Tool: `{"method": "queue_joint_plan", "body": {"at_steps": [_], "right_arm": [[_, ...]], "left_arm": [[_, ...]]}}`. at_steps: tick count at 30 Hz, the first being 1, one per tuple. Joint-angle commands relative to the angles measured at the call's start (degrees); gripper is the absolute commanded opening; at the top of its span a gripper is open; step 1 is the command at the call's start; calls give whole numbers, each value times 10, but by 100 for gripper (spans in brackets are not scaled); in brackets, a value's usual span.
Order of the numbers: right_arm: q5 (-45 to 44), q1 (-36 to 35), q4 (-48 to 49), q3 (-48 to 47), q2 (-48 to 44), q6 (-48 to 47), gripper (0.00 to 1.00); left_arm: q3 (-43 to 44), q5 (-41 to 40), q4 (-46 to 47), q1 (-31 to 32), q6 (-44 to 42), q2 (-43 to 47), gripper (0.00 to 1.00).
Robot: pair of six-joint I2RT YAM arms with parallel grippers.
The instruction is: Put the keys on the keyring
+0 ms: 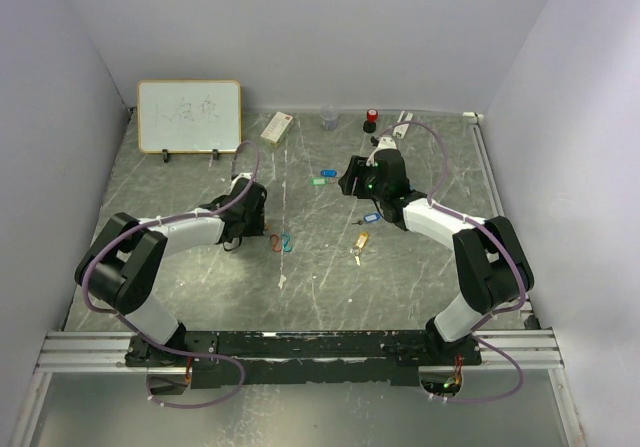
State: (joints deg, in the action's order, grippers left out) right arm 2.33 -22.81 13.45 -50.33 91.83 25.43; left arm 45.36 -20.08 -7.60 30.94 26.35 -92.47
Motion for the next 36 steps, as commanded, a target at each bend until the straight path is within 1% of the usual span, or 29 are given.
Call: {"method": "queue_joint_plan", "body": {"at_steps": [1, 9, 13, 15, 18, 21, 23, 24, 32, 36], "right_arm": [[0, 4, 9, 5, -5, -7, 57], [0, 4, 10, 7, -6, -7, 57], [0, 4, 9, 7, -6, -7, 57], [0, 4, 9, 8, -7, -7, 57], [0, 4, 9, 8, -8, -7, 57], [0, 4, 10, 8, -6, -6, 57], [1, 4, 10, 7, -5, -6, 57], [2, 4, 10, 7, -5, -6, 57], [5, 4, 13, 7, 0, -10, 57], [14, 3, 0, -24, 28, -24, 56]], "left_arm": [[9, -14, -8, -5, -4, 1, 70], [-3, -11, -3, -14, -6, 9, 58], [-3, -6, 0, -17, -7, 2, 53], [-3, -3, -1, -18, -6, -2, 49], [-2, 1, -1, -19, -7, -3, 38], [-2, 4, 0, -20, -8, -2, 21], [-2, 3, -1, -19, -7, -3, 8], [-2, 3, -1, -20, -7, -3, 7], [0, 7, 0, -19, -4, 3, 7], [16, 6, -9, -20, -1, 17, 7]]}}
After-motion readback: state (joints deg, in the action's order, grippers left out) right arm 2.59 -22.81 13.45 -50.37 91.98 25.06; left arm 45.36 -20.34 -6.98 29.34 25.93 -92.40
